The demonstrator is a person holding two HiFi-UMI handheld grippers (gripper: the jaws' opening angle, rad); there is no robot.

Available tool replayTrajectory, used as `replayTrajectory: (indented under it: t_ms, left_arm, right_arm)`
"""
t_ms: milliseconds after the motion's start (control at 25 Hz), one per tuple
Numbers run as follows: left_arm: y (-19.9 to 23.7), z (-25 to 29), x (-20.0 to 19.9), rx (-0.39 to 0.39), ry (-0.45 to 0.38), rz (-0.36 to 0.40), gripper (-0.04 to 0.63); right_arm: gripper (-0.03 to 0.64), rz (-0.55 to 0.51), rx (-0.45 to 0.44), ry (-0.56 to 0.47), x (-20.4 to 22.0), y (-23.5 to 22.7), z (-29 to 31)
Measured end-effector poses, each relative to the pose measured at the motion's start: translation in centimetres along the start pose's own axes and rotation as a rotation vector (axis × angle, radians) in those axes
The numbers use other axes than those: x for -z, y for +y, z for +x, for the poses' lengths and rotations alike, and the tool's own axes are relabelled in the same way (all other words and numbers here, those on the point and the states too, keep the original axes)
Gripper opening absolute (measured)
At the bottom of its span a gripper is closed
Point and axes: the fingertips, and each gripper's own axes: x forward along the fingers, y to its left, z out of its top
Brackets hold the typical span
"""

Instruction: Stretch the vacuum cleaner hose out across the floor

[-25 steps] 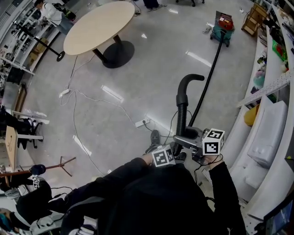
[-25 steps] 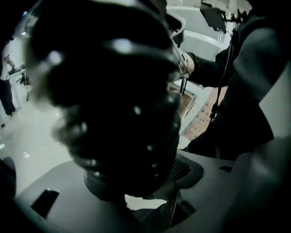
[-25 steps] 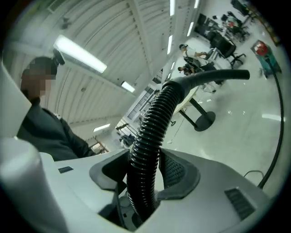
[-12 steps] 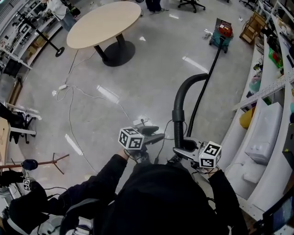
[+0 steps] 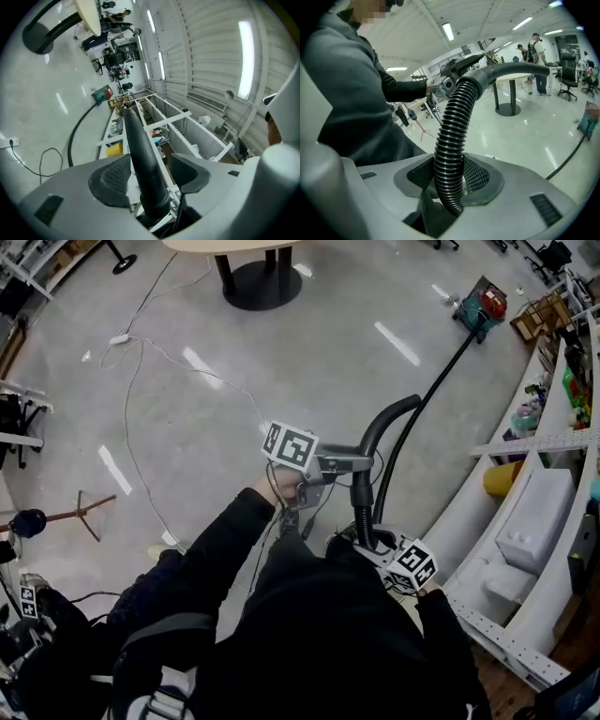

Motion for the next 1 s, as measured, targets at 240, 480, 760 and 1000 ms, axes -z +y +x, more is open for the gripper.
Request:
replayTrajectory:
  t_ms: [240,480,760,1000]
  left_arm:
    - [-3.1,-0.4,2.2,0.018,-0.017,0.129,0.176]
    - [-8.0,3.8,7.8,-0.051,0.104,0.393,0.166]
    - [-8.1,9.1,16.0,-0.219,0.268,0.500,0.211]
    - [-8.2,15.4,23.0,-0.334,0.307,0.523,0.166]
  right_arm:
    - [0.186,-0.048,0.043,0.081,1.7,1.3,2.0]
    - [0.186,-0.120,0.051,0.125,5.5,2.2,1.8]
    - [0.184,-0.336,0.025,0.260,13.3,4.7,-0.2]
    - [0.186,-0.303,0.151,0.252,21.9,4.3,-3.5]
